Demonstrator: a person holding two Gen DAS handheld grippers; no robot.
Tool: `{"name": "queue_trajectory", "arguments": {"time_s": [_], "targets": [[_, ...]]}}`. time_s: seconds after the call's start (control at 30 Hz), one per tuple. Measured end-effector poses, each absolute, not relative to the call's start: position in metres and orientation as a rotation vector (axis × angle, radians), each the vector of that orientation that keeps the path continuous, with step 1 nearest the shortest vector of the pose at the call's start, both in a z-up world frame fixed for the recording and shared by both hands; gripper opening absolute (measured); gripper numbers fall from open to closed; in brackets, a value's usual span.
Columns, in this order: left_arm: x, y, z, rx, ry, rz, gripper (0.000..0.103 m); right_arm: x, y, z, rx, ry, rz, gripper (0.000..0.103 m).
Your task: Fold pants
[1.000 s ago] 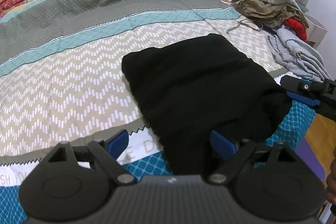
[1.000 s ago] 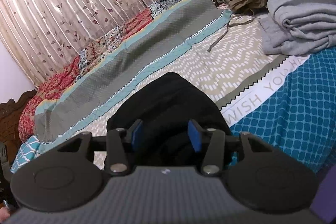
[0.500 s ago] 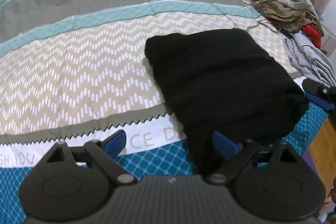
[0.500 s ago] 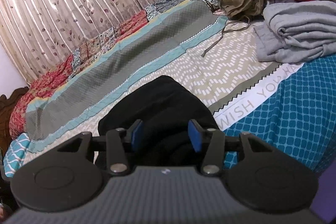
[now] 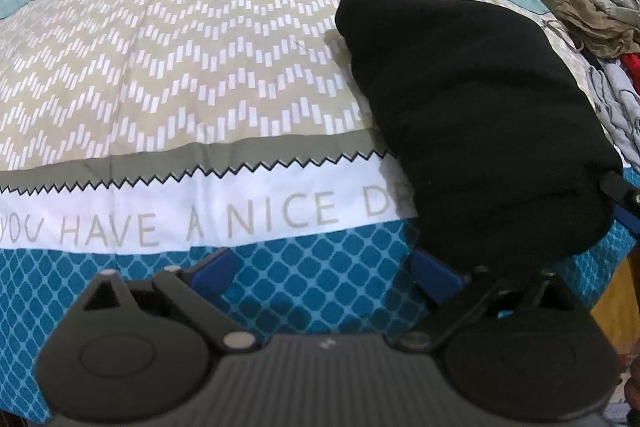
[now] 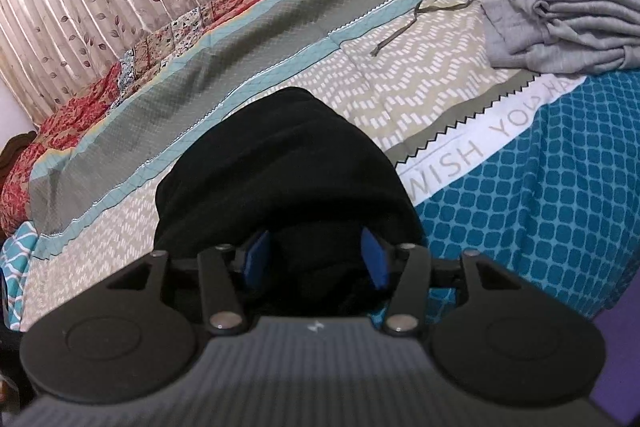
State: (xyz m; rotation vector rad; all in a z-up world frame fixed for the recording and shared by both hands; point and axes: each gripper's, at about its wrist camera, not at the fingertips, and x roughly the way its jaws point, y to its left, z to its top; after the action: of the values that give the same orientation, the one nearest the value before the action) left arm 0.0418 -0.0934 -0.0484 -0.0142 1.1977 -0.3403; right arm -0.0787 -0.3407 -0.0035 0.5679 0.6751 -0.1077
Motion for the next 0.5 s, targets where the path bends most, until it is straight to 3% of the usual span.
{"name": "queue_trajectory", "arguments": {"time_s": [0.5], "targets": [[0.0437, -0.0903, -0.0518, -0.039, 1.208, -0.351, 0.103, -0.0791, -0.3396, -0.0032, 0.563, 0.677, -0.108, 0.056]]}}
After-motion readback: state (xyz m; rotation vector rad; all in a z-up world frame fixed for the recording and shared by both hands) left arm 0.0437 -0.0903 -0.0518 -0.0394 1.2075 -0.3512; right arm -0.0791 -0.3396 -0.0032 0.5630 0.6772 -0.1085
